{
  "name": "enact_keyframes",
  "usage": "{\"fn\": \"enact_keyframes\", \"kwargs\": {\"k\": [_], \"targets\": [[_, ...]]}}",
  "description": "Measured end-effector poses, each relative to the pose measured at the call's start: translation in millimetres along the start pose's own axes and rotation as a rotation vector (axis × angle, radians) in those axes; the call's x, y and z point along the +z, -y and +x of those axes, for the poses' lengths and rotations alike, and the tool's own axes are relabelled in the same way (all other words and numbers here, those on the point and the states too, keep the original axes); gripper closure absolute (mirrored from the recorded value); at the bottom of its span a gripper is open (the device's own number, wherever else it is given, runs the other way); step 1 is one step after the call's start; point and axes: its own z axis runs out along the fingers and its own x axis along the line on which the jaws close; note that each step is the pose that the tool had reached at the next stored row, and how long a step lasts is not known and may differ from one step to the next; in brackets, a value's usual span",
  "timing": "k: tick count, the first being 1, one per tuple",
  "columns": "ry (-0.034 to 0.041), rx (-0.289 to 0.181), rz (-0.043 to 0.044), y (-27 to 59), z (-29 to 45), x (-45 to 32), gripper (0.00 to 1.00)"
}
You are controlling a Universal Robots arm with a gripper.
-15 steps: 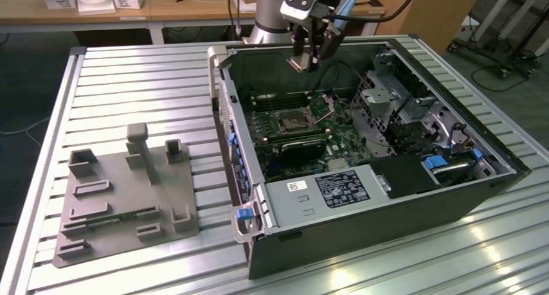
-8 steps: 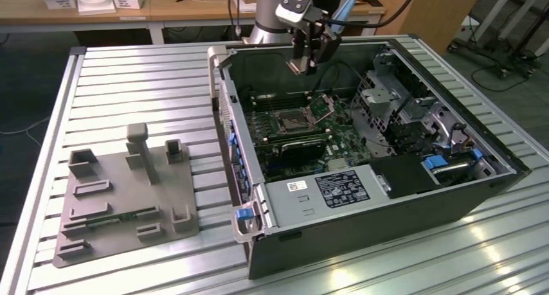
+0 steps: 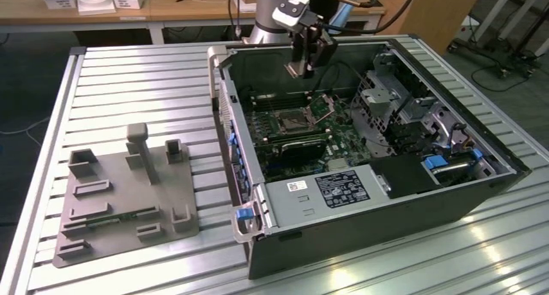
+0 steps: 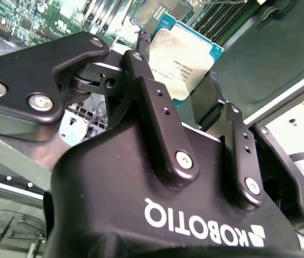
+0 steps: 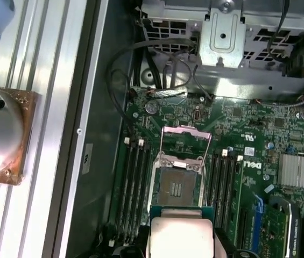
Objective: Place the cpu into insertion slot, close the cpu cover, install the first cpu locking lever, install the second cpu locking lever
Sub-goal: 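Place the cpu into insertion slot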
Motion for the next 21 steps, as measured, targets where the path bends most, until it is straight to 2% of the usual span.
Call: {"fn": "enact_keyframes", "kwargs": {"k": [10,18,21], "targets": [[0.0007,0.054,0.0154,1.5,-0.2,12.1,0.46],[0.0033,0.119,0.0233,1.9,-0.5,21.1,0.46],[0.0039,0.128,0.0238,2.0,-0.5,23.0,0.46]]}}
